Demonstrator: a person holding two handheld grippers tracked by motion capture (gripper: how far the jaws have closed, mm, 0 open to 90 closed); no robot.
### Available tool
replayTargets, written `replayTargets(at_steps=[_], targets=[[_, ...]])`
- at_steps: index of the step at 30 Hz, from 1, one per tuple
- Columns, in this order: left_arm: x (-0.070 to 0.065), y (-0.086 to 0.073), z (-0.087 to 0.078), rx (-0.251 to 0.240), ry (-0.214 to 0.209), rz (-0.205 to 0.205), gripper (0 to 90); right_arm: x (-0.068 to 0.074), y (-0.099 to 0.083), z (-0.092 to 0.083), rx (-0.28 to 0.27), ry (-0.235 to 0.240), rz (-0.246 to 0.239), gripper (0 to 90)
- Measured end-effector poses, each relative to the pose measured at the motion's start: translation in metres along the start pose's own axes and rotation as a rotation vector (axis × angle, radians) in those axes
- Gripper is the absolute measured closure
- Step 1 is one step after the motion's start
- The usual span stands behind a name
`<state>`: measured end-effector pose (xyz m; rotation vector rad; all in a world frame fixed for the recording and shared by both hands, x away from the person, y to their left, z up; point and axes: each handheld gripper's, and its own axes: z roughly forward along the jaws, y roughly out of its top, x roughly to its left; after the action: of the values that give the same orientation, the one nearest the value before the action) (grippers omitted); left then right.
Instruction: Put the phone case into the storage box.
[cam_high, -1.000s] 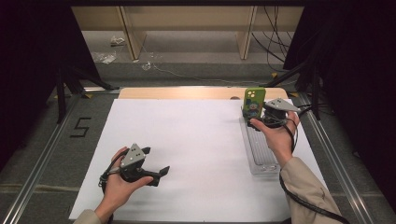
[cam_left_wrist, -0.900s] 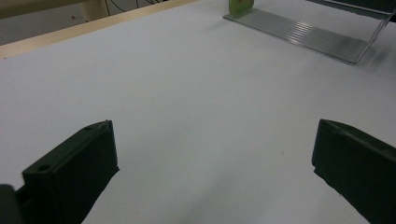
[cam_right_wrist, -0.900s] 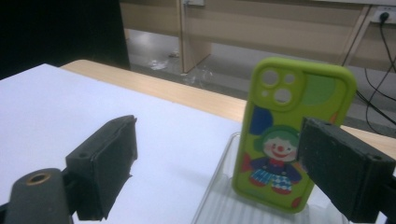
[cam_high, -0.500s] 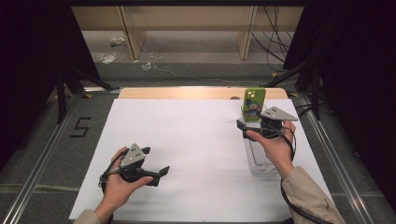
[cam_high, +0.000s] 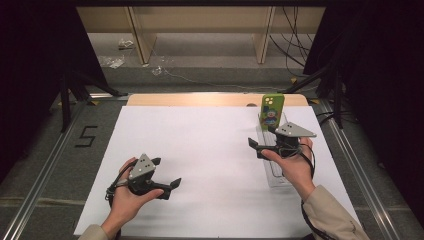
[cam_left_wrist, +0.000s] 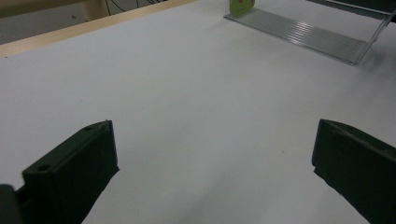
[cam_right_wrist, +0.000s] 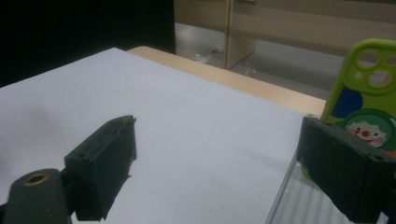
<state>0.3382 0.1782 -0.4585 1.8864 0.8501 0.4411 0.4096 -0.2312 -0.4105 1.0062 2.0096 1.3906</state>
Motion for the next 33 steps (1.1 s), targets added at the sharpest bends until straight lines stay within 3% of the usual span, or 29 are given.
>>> replayTargets(at_steps=[13,33], targets=[[0.0,0.0,-0.001,0.0,0.002,-0.001,0.0,0.013,-0.007,-0.009,0.007,0.049,-0.022,14.4],[0.0,0.0,-0.001,0.002,0.003,0.003,0.0,0.021,-0.021,-0.029,0.012,0.118,-0.022,15.0]])
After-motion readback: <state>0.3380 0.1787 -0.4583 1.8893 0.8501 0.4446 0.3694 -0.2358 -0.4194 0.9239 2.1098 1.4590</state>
